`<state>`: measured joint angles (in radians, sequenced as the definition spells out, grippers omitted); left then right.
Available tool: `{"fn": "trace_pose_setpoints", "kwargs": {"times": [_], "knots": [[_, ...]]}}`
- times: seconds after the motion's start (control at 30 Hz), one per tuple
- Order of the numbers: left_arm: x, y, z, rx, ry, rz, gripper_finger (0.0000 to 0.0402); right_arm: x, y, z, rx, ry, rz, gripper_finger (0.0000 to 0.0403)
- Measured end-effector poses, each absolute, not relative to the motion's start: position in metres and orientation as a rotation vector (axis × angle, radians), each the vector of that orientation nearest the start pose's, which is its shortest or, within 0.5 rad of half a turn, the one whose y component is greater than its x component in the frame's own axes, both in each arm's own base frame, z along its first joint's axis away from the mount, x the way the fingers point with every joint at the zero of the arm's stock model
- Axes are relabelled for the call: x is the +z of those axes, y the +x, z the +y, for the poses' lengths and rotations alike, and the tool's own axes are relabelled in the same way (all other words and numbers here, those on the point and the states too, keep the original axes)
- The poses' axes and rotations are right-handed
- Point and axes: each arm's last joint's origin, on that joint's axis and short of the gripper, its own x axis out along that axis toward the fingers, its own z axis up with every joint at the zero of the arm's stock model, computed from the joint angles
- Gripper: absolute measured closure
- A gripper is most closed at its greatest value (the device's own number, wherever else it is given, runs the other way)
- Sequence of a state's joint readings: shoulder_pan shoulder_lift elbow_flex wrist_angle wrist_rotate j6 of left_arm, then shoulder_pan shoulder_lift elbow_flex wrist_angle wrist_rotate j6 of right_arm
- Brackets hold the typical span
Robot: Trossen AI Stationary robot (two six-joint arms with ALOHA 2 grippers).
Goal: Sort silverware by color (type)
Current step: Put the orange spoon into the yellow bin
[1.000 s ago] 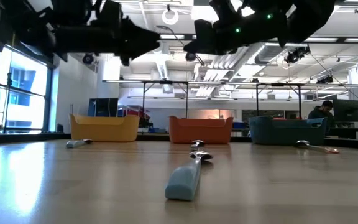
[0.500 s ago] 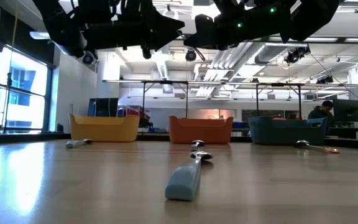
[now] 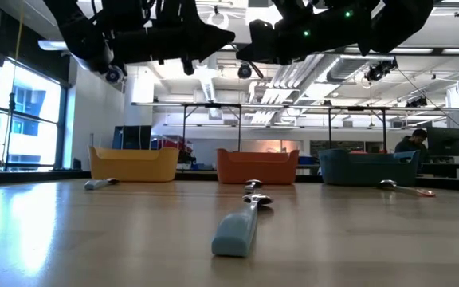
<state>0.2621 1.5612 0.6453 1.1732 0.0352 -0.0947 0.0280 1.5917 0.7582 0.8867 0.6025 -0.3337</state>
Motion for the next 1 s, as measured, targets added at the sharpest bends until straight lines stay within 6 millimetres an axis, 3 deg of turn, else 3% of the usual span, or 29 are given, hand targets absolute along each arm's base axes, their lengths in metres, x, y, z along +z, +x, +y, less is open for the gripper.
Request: {"fn": "trace_pose_setpoints", "kwargs": {"times": [0.23, 0.47, 0.6, 0.83, 1.0], "knots": [[0.235, 0.295, 0.086, 0.197, -0.046, -0.257, 0.0397, 0.231, 0.327, -0.008, -0.578, -0.313, 0.051, 0.0376], [0.244, 0.288, 0.087, 0.263, 0.039, -0.222, 0.0401, 0.231, 0.326, -0.008, -0.611, -0.293, 0.057, 0.0288], [0.25, 0.28, 0.09, 0.298, 0.084, -0.148, 0.0401, 0.23, 0.326, -0.009, -0.617, -0.294, 0.066, 0.0265], [0.255, 0.242, 0.099, 0.447, 0.187, 0.202, 0.0401, 0.222, 0.325, -0.01, -0.652, -0.318, 0.152, 0.0262], [0.253, 0.205, 0.11, 0.751, 0.303, 0.514, 0.0401, 0.217, 0.325, -0.01, -0.647, -0.3, 0.196, 0.0261]]}}
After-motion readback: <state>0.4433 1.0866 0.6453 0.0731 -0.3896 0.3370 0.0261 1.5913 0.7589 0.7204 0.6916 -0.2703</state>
